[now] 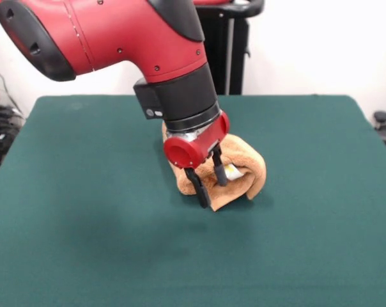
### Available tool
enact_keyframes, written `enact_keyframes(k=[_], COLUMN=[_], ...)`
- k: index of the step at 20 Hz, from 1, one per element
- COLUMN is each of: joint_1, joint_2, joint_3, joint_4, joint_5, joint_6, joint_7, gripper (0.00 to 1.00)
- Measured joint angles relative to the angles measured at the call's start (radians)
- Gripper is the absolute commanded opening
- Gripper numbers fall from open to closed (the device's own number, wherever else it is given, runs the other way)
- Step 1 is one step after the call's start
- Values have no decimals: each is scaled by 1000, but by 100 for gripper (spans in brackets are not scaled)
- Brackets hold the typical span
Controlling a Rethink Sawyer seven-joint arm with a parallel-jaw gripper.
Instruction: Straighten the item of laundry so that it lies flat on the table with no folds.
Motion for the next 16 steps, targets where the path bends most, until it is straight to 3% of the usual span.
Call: enact_keyframes(k=[3,7,9,16], joint_1=[1,16,39,106], joint_2=[5,33,68,143], joint_3=[0,0,-2,-5], joint_4=[-11,-78,-157,-346], joint_5=[30,92,108,108], joint_6=[49,236,370,559], joint_7=[-19,-131,-243,-497], gripper=[100,100,100,100])
